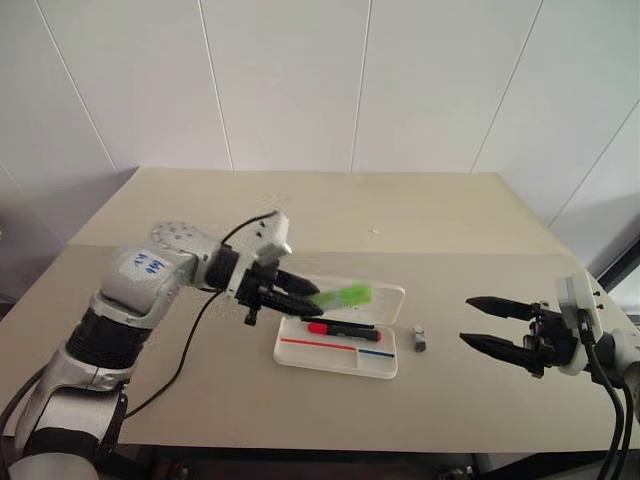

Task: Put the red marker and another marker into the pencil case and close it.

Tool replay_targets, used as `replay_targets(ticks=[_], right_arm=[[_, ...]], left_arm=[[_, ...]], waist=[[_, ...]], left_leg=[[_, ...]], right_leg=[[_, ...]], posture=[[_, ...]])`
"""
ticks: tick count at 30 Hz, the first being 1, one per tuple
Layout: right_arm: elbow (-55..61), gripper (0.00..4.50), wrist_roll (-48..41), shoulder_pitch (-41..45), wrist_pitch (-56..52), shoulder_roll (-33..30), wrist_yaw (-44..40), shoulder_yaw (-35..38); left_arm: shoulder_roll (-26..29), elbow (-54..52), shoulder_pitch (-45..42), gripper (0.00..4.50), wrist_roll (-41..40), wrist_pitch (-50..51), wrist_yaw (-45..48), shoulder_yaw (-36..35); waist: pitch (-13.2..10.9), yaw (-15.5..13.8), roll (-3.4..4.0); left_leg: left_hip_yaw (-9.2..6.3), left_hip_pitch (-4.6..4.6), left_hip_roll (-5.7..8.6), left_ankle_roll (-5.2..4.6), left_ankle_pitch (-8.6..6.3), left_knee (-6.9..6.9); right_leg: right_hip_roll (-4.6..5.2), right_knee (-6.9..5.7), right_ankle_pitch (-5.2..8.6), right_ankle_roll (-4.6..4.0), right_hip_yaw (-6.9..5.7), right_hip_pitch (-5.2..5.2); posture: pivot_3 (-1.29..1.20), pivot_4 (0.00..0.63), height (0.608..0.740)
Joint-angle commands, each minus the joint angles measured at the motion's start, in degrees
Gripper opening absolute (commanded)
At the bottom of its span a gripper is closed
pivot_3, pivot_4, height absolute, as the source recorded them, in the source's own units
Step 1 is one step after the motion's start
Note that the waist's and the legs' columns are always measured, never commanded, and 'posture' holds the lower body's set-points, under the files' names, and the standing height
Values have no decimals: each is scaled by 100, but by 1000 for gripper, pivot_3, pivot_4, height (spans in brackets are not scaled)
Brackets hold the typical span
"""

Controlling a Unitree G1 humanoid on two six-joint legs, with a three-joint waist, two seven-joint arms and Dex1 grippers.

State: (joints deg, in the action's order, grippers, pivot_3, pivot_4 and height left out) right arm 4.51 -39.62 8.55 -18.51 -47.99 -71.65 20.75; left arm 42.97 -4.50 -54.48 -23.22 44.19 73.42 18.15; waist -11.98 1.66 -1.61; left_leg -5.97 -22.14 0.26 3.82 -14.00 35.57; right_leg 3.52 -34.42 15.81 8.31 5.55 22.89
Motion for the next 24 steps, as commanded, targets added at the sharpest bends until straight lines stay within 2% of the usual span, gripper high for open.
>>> replay_targets(ticks=[1, 7, 24], right_arm=[[249, 4500, -95, -109, 132, 55, 66, 260], [410, 4500, -143, -376, 158, 103, 153, 380], [483, 4500, -137, -467, 132, 119, 291, 393]], left_arm=[[-44, 276, -174, 1076, 562, -421, 130, 442], [-153, 495, -140, 1076, 1165, -900, 312, 935], [-587, 963, 0, 1076, 2114, -1253, 184, 1215]], waist=[[0, -1, 0], [-1, 0, 1], [-1, -5, 0]], left_leg=[[1, 0, 0, -1, 0, 1], [2, -2, 0, -8, -4, 1], [3, 0, 0, -11, -5, 5]], right_leg=[[0, 0, 1, -2, 0, 0], [0, -1, 3, 7, 4, 1], [0, -9, 5, 9, 5, 1]], posture=[[0, 150, 740], [0, 150, 740], [0, 150, 740]])
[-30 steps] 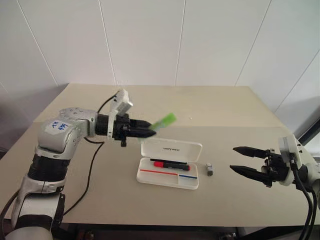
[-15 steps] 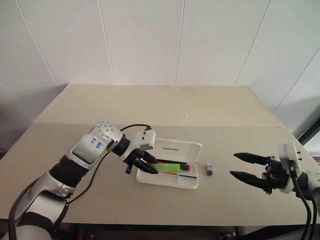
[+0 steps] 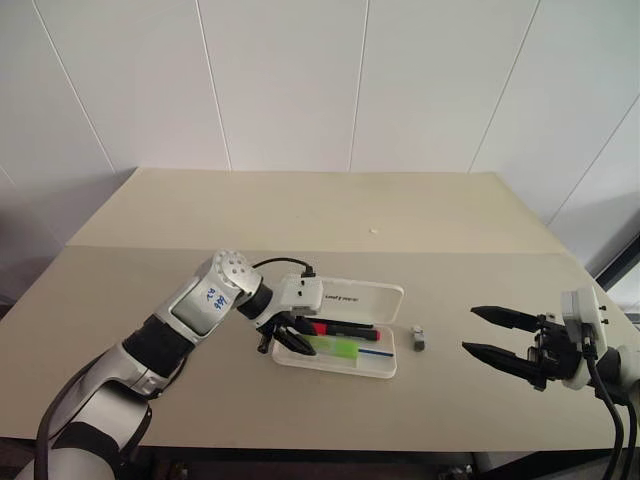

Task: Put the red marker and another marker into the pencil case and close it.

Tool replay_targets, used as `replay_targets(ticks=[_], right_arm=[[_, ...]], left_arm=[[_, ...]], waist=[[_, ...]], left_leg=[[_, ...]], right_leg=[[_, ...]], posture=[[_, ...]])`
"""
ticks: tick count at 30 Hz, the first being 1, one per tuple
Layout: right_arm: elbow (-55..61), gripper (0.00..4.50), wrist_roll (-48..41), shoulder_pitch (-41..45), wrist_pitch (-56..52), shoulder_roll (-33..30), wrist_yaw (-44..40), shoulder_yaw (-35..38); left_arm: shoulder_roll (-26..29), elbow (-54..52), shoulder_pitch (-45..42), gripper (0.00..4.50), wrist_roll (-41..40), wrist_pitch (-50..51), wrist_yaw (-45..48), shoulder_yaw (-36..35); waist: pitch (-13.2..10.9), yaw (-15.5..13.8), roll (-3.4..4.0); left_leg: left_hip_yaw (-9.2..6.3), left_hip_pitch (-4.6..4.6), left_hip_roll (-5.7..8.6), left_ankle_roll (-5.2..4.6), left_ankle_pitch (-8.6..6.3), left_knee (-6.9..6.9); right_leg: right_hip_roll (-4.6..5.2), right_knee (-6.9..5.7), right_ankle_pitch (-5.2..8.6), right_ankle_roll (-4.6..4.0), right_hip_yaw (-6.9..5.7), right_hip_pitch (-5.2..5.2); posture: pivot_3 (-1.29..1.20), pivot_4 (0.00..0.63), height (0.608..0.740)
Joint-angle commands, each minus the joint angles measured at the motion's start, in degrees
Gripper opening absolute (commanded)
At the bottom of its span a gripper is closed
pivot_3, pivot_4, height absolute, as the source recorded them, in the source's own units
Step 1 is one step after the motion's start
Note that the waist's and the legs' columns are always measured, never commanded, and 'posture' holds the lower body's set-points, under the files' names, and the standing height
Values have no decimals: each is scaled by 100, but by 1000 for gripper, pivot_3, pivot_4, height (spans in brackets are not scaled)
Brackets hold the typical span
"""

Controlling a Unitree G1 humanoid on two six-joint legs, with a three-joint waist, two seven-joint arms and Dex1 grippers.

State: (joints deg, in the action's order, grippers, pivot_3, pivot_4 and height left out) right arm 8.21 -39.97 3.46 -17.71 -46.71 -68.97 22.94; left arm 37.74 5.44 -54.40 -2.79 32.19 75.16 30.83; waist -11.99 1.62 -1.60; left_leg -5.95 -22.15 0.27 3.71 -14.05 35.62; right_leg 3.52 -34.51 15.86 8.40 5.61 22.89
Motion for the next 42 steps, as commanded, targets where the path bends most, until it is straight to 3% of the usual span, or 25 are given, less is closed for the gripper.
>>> replay_targets(ticks=[1, 19, 29, 36, 42], right_arm=[[107, 4500, -99, 53, 51, -12, 23, 168], [227, 4500, -115, -30, 16, -11, 109, 195], [268, 4500, -144, -40, -8, -26, 170, 198], [413, 4500, -144, -51, -64, 77, 394, 95], [881, 4500, 483, -286, -173, 664, 1665, -373]], left_arm=[[-70, -3, 1, 1076, 134, -76, -10, -34], [-290, 74, 60, 1076, 320, -129, -89, -106], [-352, -27, 69, 4339, 292, -57, -44, -147], [-309, -418, 156, 4467, 122, 81, 2, -296], [-211, -834, 496, 4467, -783, 129, 128, -1221]], waist=[[0, -1, 0], [0, -1, 0], [0, 1, 0], [0, 0, 0], [0, 3, 1]], left_leg=[[0, -1, 0, 0, 0, 1], [0, 2, 0, -1, 0, 11], [0, 1, 1, -1, -1, 16], [0, 1, 0, -1, -1, 16], [-2, 4, -3, -1, -1, 14]], right_leg=[[0, 0, 0, 1, 0, 0], [0, -14, 1, 2, 0, -1], [0, -18, 1, 2, 0, -1], [0, -19, 2, 2, 0, -1], [-2, -26, 5, -4, 0, 0]], posture=[[0, 150, 740], [0, 150, 740], [0, 150, 740], [0, 150, 740], [0, 150, 740]])
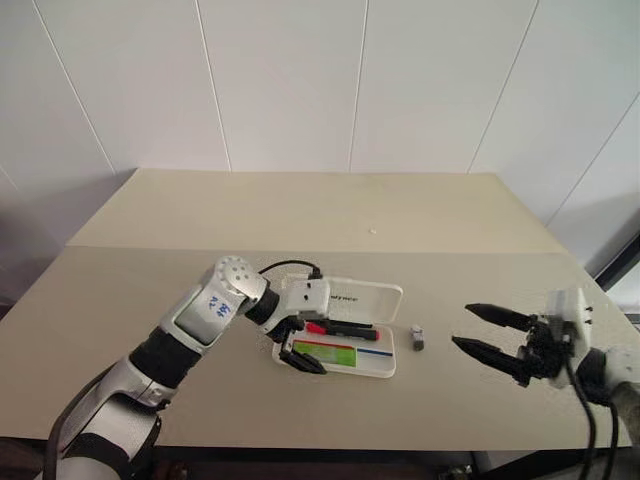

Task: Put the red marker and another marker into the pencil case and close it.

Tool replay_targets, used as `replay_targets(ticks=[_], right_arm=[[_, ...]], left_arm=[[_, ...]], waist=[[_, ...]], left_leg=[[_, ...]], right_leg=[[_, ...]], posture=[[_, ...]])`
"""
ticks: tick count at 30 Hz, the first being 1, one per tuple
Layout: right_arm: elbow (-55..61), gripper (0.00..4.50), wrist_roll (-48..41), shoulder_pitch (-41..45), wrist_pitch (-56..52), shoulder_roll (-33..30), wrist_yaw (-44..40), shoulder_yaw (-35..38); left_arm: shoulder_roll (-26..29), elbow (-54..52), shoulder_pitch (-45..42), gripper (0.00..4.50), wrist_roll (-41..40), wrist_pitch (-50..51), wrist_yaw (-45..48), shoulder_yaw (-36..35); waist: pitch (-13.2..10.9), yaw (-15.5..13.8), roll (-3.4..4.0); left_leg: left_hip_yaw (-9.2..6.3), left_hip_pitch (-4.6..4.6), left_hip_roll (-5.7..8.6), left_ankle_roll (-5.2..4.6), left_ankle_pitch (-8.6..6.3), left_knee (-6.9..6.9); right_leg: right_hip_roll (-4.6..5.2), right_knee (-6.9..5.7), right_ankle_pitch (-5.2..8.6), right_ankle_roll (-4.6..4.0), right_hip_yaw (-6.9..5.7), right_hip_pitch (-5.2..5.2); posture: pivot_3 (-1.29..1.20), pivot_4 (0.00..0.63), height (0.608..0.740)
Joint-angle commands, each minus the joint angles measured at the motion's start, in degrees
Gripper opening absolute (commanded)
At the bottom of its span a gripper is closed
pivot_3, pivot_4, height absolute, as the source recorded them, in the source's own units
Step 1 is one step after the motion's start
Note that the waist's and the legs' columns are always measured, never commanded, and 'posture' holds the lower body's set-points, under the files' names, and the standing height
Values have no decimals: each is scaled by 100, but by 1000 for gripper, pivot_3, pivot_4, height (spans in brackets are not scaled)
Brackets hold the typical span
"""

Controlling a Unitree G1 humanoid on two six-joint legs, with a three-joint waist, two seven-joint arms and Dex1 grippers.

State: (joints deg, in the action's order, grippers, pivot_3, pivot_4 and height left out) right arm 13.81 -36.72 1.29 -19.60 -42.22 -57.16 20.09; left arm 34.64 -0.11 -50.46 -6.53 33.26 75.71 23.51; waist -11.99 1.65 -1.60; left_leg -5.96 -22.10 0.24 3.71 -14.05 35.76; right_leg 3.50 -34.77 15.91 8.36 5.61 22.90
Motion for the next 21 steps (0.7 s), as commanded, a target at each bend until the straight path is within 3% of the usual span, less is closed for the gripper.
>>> replay_targets(ticks=[1, 5, 10, 21], right_arm=[[383, 4500, 236, -81, 8, 365, 707, -150], [654, 4500, 635, 3, -319, 986, 1892, -493], [940, 4500, 774, 196, -791, 1595, 2893, -799], [921, 4500, 1279, 152, -1140, 1964, 3654, -1296]], left_arm=[[123, -314, 211, 4467, -582, -40, 110, -678], [253, -408, 790, 4467, -1309, -714, 482, -1483], [445, -425, 1112, 4467, -1810, -895, 757, -1915], [706, -191, 1207, 4467, -1981, -1124, 789, -2155]], waist=[[1, 13, 3], [2, 17, 6], [1, -5, 6], [1, 1, 6]], left_leg=[[0, 0, 0, 0, 0, 1], [5, 6, 0, 0, 0, 1], [4, 5, -1, 2, 1, 1], [4, 2, 1, 2, 1, -11]], right_leg=[[1, -1, 0, 0, 0, 0], [2, -5, 2, -4, 4, 0], [3, -18, 25, -48, 5, 7], [3, -17, 25, -46, 4, 16]], posture=[[0, 150, 740], [0, 150, 740], [0, 150, 740], [0, 150, 740]])
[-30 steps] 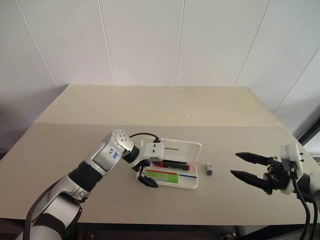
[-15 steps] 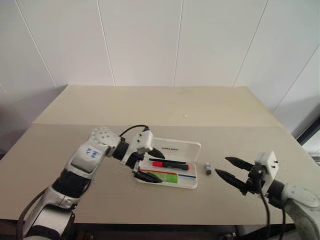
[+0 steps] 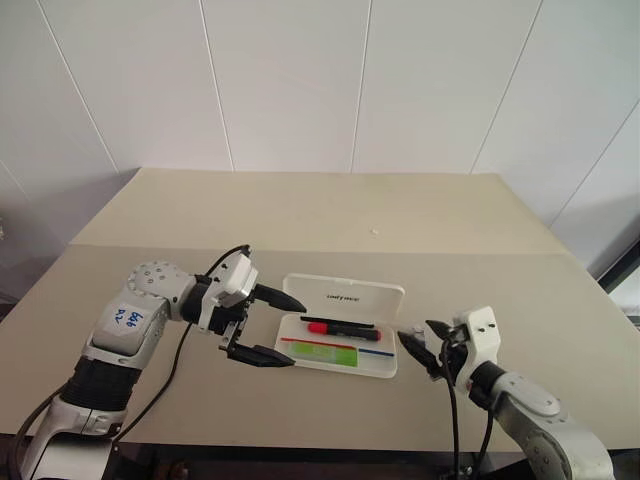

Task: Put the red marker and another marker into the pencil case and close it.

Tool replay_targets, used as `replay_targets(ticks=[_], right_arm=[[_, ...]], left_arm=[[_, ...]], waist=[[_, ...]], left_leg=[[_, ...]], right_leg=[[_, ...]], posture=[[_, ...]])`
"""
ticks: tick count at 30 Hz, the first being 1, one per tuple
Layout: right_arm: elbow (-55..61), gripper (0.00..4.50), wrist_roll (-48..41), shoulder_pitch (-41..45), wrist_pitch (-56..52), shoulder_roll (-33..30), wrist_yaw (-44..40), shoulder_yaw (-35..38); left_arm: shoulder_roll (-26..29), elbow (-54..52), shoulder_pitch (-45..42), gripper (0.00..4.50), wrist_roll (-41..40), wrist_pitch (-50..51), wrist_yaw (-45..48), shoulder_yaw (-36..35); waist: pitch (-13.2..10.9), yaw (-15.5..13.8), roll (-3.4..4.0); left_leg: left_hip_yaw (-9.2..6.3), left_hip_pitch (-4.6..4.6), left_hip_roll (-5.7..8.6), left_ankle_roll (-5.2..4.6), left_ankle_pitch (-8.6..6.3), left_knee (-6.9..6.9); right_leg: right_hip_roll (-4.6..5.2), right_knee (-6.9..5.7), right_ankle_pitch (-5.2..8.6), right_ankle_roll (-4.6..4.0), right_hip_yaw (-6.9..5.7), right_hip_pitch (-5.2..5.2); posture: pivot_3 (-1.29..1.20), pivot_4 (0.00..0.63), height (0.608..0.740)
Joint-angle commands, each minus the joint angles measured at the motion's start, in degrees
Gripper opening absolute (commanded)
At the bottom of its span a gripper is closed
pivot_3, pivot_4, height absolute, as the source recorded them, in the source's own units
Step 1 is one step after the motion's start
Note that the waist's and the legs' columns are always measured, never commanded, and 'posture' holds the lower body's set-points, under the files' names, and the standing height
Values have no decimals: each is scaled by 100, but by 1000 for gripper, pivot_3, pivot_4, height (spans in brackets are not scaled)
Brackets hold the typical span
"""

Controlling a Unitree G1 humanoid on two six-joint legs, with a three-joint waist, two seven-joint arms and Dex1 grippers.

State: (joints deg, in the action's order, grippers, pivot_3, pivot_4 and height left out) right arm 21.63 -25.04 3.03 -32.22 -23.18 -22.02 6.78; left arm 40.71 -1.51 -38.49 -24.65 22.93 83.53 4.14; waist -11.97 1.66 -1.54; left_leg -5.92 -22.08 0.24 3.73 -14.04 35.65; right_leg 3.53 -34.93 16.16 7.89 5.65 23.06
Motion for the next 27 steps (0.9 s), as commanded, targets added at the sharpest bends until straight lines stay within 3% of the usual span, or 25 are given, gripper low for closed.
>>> replay_targets(ticks=[1, 19, 22, 27], right_arm=[[91, 4500, 168, -48, 175, 82, 144, 21], [-658, 4500, 795, -114, 301, 671, 607, -87], [-651, 3877, 724, -55, 69, 742, 707, -56], [-546, 2172, 675, 14, 26, 671, 615, -1]], left_arm=[[105, -51, 12, 4467, -187, -84, 7, -235], [231, -310, 257, 4467, -411, -21, -24, -335], [241, -321, 212, 4500, -438, -15, -37, -359], [289, -275, 206, 4500, -442, -63, -30, -366]], waist=[[0, 1, 0], [9, 25, -15], [14, 24, -24], [14, 30, -24]], left_leg=[[0, 0, 0, 0, 0, -2], [3, 2, -3, 0, 1, -2], [3, 3, -3, -1, 4, -1], [3, 6, -5, -1, 6, -4]], right_leg=[[0, -1, -1, 1, 0, 2], [-2, -4, 4, -11, 1, 5], [-2, -4, 6, -22, 2, 3], [-4, -3, 7, -28, 2, 3]], posture=[[0, 150, 740], [0, 150, 740], [0, 150, 740], [0, 150, 740]])
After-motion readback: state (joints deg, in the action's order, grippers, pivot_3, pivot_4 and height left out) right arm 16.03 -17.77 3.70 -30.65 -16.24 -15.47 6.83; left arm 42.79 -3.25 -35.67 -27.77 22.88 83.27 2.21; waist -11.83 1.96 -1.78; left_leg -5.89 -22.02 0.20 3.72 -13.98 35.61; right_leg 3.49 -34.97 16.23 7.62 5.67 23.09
